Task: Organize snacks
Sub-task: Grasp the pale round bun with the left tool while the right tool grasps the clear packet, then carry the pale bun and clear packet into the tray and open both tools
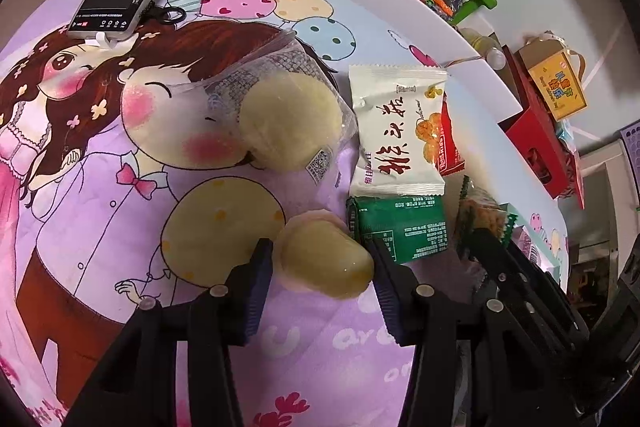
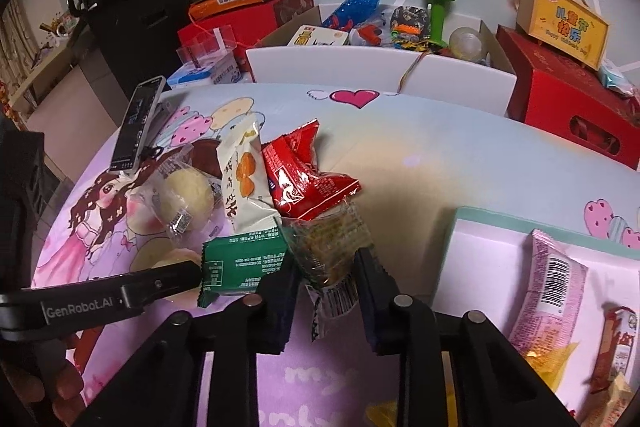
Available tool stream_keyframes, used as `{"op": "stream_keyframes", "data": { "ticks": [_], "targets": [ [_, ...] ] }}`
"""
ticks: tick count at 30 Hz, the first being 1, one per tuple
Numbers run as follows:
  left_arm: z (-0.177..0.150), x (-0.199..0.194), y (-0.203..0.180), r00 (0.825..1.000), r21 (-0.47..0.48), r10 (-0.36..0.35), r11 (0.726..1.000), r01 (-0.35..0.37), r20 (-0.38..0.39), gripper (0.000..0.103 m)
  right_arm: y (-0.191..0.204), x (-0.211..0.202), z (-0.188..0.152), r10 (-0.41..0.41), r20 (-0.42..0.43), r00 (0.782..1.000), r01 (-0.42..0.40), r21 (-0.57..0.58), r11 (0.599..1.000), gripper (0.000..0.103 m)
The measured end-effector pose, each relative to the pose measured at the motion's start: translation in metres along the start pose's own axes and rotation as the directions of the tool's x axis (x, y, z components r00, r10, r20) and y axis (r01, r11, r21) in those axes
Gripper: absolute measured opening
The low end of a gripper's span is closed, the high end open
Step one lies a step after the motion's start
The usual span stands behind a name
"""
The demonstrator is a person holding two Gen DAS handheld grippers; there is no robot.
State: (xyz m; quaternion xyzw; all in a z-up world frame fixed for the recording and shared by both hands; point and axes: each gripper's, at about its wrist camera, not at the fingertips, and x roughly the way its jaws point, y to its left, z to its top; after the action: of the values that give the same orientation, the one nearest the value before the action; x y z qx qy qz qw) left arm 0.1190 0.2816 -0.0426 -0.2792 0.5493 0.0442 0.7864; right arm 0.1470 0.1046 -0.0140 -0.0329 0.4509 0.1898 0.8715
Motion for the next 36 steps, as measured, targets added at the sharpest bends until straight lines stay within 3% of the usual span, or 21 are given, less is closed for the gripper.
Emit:
{"op": "stream_keyframes", "data": {
  "ticks": [19, 36],
  "targets": [
    [-0.001, -0.021, -0.001, 0.998, 0.004, -0.026, 1.0, 0.026, 0.05, 0.05, -0.008, -0.05, -0.005, -0.015, 0.051, 0.999, 0.013, 0.047, 0.999, 0.024],
    [-0.013, -0.042, -0.029, 0.995, 0.089, -0.036, 0.996, 0.027, 0.094, 0.05, -0.022, -0.099, -0.035, -0.026, 0.101, 0.995, 0.014, 0.119, 0.993, 0.021]
  ]
}}
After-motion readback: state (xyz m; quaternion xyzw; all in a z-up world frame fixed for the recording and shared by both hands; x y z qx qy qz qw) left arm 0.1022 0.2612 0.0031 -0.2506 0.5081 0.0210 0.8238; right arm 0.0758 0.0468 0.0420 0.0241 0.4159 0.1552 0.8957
